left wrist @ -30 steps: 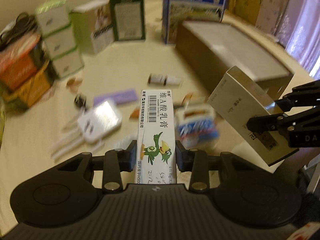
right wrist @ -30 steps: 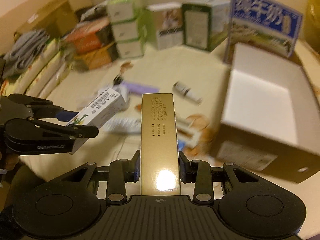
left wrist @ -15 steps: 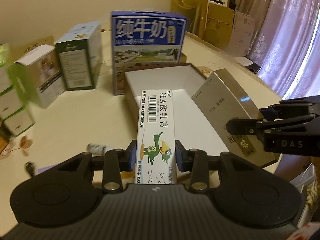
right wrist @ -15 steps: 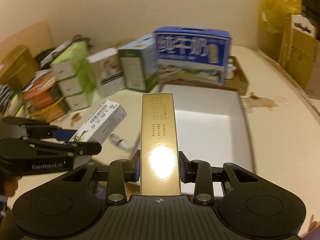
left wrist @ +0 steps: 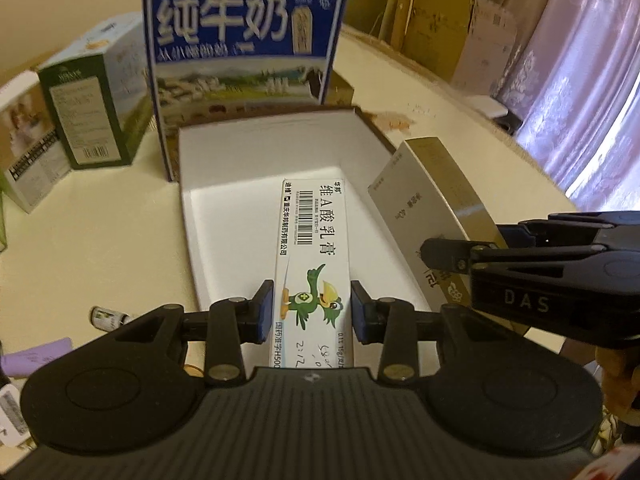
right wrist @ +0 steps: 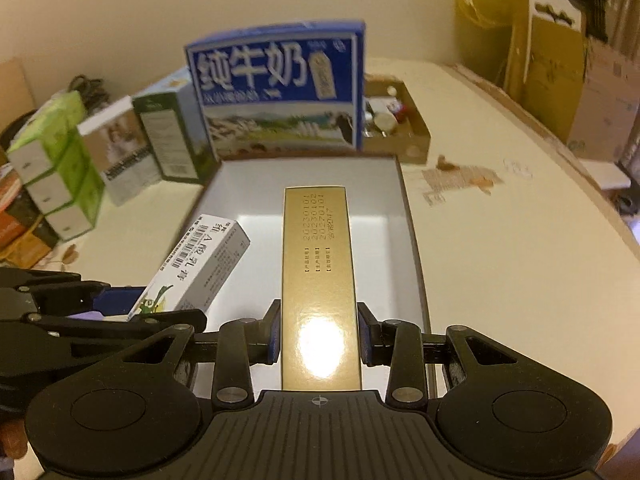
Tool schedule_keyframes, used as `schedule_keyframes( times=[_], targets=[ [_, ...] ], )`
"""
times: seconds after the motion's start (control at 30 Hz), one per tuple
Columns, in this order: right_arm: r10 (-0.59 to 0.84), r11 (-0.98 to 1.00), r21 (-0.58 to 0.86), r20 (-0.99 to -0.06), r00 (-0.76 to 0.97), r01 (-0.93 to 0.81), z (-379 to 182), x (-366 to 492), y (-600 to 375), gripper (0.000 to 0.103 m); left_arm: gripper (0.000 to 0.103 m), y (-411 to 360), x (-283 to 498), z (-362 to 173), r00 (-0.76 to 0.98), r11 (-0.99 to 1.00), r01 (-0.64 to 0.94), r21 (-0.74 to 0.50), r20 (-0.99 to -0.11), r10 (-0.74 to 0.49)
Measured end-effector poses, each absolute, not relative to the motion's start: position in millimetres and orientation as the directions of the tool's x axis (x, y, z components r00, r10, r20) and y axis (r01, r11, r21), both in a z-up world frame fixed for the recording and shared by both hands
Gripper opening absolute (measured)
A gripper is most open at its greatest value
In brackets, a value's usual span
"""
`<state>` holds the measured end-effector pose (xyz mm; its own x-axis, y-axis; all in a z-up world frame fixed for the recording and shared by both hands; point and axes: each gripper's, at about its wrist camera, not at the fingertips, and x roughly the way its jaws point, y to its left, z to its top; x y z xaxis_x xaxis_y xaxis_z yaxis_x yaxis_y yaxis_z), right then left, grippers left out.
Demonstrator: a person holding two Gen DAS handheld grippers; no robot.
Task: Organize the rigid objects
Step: 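Carry both boxes into the brown box and open both tools to release, then withdraw both tools from the brown box back over the table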
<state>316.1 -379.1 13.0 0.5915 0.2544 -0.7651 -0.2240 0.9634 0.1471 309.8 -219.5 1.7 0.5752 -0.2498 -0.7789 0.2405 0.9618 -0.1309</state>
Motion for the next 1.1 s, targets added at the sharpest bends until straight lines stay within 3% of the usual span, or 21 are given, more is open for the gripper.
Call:
schedule_keyframes(
  times=[0.47, 0.6, 0.73, 1.1],
  targets=[
    [0.204, 0.975, 0.119, -0.806, 0.556, -0.186, -29.3, 333.2, -388.0, 0.033, 0.034, -234.3, 328.9, -44.6, 0.495, 0.967, 0.220, -0.132, -0.839, -0.227],
    [0.191, 0.979, 0.116, -0.812, 0.552, -0.169, -32.9, 332.5, -393.7, 0.037, 0.053, -238.5, 327.2, -45.2, 0.506, 0.962, 0.240, -0.133, -0.829, -0.240],
    [0.257, 0.966, 0.197, -0.789, 0.558, -0.165, -25.9, 325.2, -404.9, 0.051, 0.057, -237.4, 321.9, -41.4, 0.523, 0.958, 0.259, -0.122, -0.816, -0.245],
    [0.294, 0.955, 0.252, -0.749, 0.594, -0.154, 1.9, 301.5, -406.9, 0.057, 0.068, -208.8, 296.8, -11.4, 0.592, 0.949, 0.295, -0.113, -0.758, -0.274]
  ],
)
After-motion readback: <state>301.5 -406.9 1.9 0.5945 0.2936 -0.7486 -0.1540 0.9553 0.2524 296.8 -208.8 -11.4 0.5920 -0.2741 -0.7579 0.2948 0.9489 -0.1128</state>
